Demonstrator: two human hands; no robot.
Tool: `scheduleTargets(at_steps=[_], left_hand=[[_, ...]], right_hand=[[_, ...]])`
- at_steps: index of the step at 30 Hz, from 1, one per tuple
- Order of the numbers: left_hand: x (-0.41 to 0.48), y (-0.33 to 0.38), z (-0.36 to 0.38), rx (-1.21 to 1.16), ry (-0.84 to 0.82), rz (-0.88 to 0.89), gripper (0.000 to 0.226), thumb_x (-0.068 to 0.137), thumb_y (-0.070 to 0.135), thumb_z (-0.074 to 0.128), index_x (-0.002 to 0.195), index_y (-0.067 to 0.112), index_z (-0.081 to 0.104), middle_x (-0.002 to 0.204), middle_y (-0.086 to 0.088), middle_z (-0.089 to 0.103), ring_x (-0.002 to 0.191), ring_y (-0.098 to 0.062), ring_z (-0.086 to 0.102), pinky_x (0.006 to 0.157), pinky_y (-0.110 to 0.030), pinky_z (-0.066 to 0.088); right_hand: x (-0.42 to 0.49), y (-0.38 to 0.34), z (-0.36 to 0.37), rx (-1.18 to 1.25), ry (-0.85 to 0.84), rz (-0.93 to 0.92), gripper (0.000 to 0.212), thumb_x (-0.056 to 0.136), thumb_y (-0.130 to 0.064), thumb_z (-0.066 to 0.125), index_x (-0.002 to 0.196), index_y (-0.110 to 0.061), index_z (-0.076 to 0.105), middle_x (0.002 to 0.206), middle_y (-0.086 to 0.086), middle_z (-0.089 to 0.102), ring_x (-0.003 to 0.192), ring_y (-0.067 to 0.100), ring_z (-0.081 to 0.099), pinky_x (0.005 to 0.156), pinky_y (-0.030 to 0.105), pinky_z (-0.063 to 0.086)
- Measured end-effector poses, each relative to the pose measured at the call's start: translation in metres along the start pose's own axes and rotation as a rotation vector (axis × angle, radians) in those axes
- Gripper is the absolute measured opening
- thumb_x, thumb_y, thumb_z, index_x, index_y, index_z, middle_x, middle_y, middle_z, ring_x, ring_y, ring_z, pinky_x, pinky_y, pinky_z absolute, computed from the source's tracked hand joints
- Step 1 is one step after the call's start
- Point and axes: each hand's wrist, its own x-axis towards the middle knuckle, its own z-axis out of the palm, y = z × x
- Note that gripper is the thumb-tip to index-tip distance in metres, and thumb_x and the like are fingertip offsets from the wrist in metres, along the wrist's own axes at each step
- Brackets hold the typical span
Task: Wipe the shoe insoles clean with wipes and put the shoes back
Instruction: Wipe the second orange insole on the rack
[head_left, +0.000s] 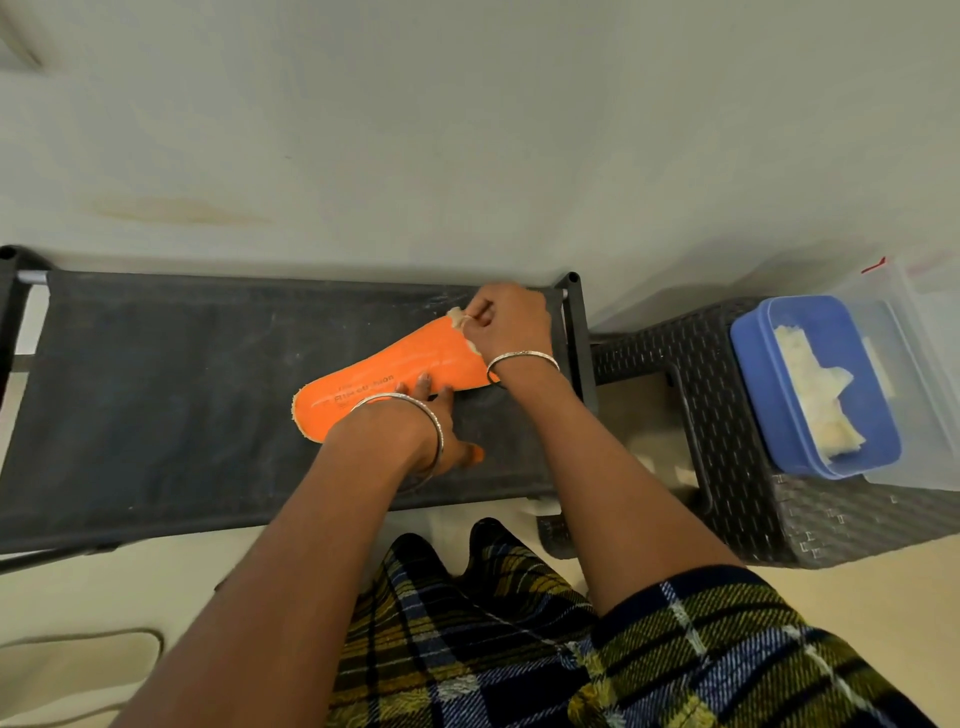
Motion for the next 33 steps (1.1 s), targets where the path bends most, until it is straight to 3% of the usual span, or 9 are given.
scheduleTargets(at_steps=[5, 12, 15, 20, 23, 28, 30, 33], left_hand=[[-0.001, 0.0, -0.002, 0.007, -0.013, -0.005, 0.089, 0.096, 0.055, 0.045, 0.153, 0.02, -0.013, 0.16, -0.004, -0.023, 0.148, -0.032, -0.01, 0.12, -0.049, 0.008], [-0.003, 0.005, -0.002, -0.002, 0.006, -0.011, 0.088, 0.097, 0.053, 0.045, 0.153, 0.025, -0.016, 0.159, -0.005, -0.024, 0.148, -0.032, -0.015, 0.118, -0.049, 0.004], [-0.002, 0.001, -0.001, -0.004, 0.001, -0.015, 0.089, 0.096, 0.055, 0.046, 0.154, 0.022, -0.014, 0.16, -0.004, -0.023, 0.148, -0.031, -0.012, 0.12, -0.049, 0.007], [-0.003, 0.002, -0.002, -0.004, -0.016, -0.013, 0.087, 0.097, 0.053, 0.045, 0.154, 0.021, -0.013, 0.159, -0.003, -0.023, 0.148, -0.031, -0.012, 0.12, -0.049, 0.007], [-0.001, 0.002, -0.001, 0.002, -0.013, -0.016, 0.088, 0.096, 0.054, 0.045, 0.154, 0.02, -0.013, 0.16, -0.004, -0.023, 0.148, -0.032, -0.012, 0.12, -0.049, 0.007], [0.001, 0.001, -0.001, 0.016, -0.017, -0.024, 0.089, 0.096, 0.055, 0.045, 0.154, 0.022, -0.013, 0.159, -0.004, -0.023, 0.148, -0.032, -0.013, 0.119, -0.05, 0.006], [0.003, 0.001, -0.001, 0.016, -0.022, -0.026, 0.089, 0.095, 0.056, 0.045, 0.153, 0.022, -0.013, 0.159, -0.004, -0.023, 0.148, -0.032, -0.012, 0.12, -0.051, 0.008], [0.007, -0.001, 0.0, 0.02, -0.033, -0.027, 0.091, 0.094, 0.058, 0.045, 0.153, 0.022, -0.013, 0.159, -0.005, -0.024, 0.148, -0.034, -0.01, 0.119, -0.053, 0.012]], right_hand=[[0.005, 0.02, -0.016, -0.025, 0.136, 0.123, 0.016, 0.091, -0.021, 0.069, 0.089, -0.005, 0.071, 0.094, 0.01, 0.073, 0.095, 0.029, 0.066, 0.085, 0.041, 0.052], [-0.006, -0.02, 0.013, -0.058, -0.112, -0.146, 0.007, 0.086, -0.018, 0.071, 0.087, -0.011, 0.074, 0.089, 0.006, 0.074, 0.089, 0.028, 0.066, 0.082, 0.038, 0.052], [0.001, -0.006, 0.005, -0.047, -0.036, -0.059, 0.011, 0.086, -0.022, 0.073, 0.083, -0.011, 0.075, 0.087, 0.006, 0.074, 0.086, 0.026, 0.068, 0.081, 0.037, 0.055], [0.007, 0.014, -0.012, -0.225, 0.09, 0.047, 0.011, 0.093, -0.011, 0.06, 0.097, -0.009, 0.07, 0.106, 0.008, 0.071, 0.103, 0.028, 0.063, 0.079, 0.033, 0.049], [0.004, 0.003, -0.009, -0.167, -0.041, -0.031, 0.012, 0.086, -0.007, 0.064, 0.091, -0.011, 0.074, 0.1, 0.007, 0.073, 0.098, 0.027, 0.067, 0.087, 0.037, 0.054], [-0.001, -0.005, -0.013, -0.163, -0.383, -0.108, 0.011, 0.072, -0.003, 0.075, 0.074, -0.013, 0.079, 0.077, 0.001, 0.076, 0.069, 0.012, 0.071, 0.069, 0.027, 0.059], [-0.001, -0.003, -0.012, -0.179, -0.339, -0.094, 0.009, 0.073, -0.007, 0.076, 0.074, -0.015, 0.079, 0.078, 0.0, 0.076, 0.073, 0.012, 0.071, 0.073, 0.029, 0.06], [0.001, 0.0, -0.008, -0.105, -0.109, -0.04, 0.002, 0.08, -0.012, 0.074, 0.078, -0.012, 0.075, 0.081, 0.003, 0.074, 0.083, 0.022, 0.07, 0.083, 0.037, 0.058]])
